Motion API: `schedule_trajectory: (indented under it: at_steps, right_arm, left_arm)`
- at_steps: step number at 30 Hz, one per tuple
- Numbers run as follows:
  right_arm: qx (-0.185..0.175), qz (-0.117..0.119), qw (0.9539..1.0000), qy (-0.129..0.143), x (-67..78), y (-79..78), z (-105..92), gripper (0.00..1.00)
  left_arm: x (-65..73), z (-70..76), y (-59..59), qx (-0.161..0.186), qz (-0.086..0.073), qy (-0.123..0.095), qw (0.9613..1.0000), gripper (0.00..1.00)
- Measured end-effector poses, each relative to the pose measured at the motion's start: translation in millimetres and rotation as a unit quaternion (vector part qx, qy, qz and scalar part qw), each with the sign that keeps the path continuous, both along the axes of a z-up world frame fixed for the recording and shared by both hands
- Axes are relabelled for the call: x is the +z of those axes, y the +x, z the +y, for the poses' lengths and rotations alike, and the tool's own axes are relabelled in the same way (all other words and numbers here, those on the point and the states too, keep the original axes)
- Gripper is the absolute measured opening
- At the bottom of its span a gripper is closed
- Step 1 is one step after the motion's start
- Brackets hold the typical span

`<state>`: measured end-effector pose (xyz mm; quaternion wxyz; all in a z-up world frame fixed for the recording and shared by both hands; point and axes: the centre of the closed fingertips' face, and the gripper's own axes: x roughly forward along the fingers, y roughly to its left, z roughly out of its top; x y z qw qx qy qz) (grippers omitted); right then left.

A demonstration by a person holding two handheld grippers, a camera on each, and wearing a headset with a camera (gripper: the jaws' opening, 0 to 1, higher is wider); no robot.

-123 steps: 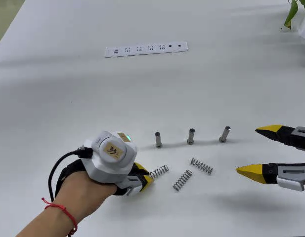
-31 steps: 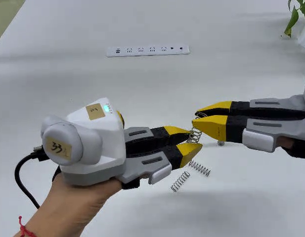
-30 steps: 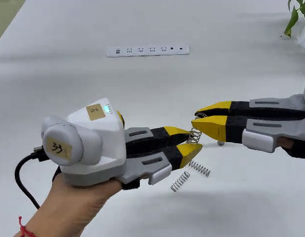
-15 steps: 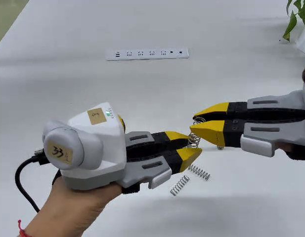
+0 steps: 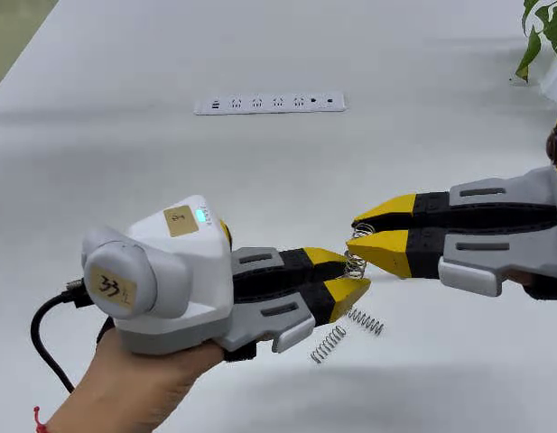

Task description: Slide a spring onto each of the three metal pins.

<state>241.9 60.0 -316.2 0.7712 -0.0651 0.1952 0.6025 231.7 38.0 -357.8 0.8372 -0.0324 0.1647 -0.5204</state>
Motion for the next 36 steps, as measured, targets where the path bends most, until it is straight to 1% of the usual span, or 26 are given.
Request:
schedule_trajectory:
  at_steps: [2,10,14,17,20,21,22,24,25,27,28,30,32,33,34,35,36]
  right_arm:
    - [0.001,-0.002,1.0,-0.003,0.0,-0.2,-0.3,0.12]
    - [0.01,0.0,0.9999,-0.011,0.1,-3.3,0.8,0.12]
    - [0.018,0.002,0.9996,-0.021,-2.9,-5.7,1.4,0.16]
    - [0.03,0.0,0.9991,-0.03,-4.4,-8.1,1.3,0.16]
    - [0.046,-0.01,0.9976,-0.051,-6.0,-7.9,-1.3,0.18]
    - [0.06,-0.018,0.9958,-0.068,-6.4,-7.5,-4.0,0.18]
    - [0.069,-0.019,0.9945,-0.076,-6.0,-8.0,-5.2,0.19]
    - [0.093,-0.023,0.9905,-0.099,-4.5,-8.9,-7.9,0.2]
    - [0.11,-0.027,0.987,-0.114,-4.5,-10.2,-9.4,0.2]
    - [0.135,-0.033,0.9813,-0.133,-4.3,-11.8,-10.3,0.2]
    - [0.157,-0.031,0.9758,-0.149,-5.3,-14.7,-11.1,0.2]
    - [0.186,-0.035,0.9675,-0.168,-5.2,-18.1,-9.5,0.2]
    - [0.21,-0.032,0.9593,-0.186,-6.1,-21.5,-9.1,0.2]
    - [0.225,-0.037,0.9524,-0.202,-6.5,-22.6,-8.8,0.2]
    - [0.236,-0.042,0.9468,-0.215,-7.3,-22.5,-9.0,0.2]
    - [0.252,-0.046,0.9385,-0.232,-8.9,-21.8,-10.4,0.2]
    - [0.262,-0.05,0.933,-0.242,-9.2,-21.5,-10.1,0.2]
  left_arm:
    - [0.1,0.0,0.0,-0.001,-0.004,0.002,1.0,0.1]
    - [-0.2,-0.6,-1.0,-0.006,-0.006,0.003,1.0,0.1]
    - [0.7,-1.4,-1.5,-0.008,-0.005,0.0,1.0,0.1]
    - [0.6,-1.7,-1.4,-0.009,-0.007,0.001,0.9999,0.1]
    - [-0.1,-2.2,-2.2,-0.012,-0.008,0.003,0.9999,0.1]
    - [-1.0,-2.4,-2.8,-0.014,-0.008,0.006,0.9998,0.1]
    - [-1.4,-2.6,-3.4,-0.016,-0.009,0.008,0.9998,0.1]
    - [-1.9,-3.0,-4.3,-0.019,-0.01,0.01,0.9997,0.1]
    - [-2.1,-3.2,-4.7,-0.02,-0.01,0.011,0.9997,0.1]
    - [-2.7,-3.7,-5.4,-0.023,-0.012,0.015,0.9995,0.1]
    - [-3.2,-4.2,-5.9,-0.025,-0.013,0.016,0.9995,0.1]
    - [-3.8,-5.4,-7.2,-0.029,-0.015,0.018,0.9993,0.1]
    - [-4.3,-6.3,-8.1,-0.031,-0.015,0.019,0.9992,0.1]
    - [-4.6,-6.7,-8.7,-0.032,-0.016,0.019,0.9992,0.1]
    - [-4.8,-7.0,-9.1,-0.033,-0.016,0.019,0.9991,0.1]
    - [-5.2,-7.3,-9.4,-0.034,-0.017,0.02,0.9991,0.1]
    - [-5.5,-7.4,-9.7,-0.034,-0.017,0.02,0.9991,0.1]
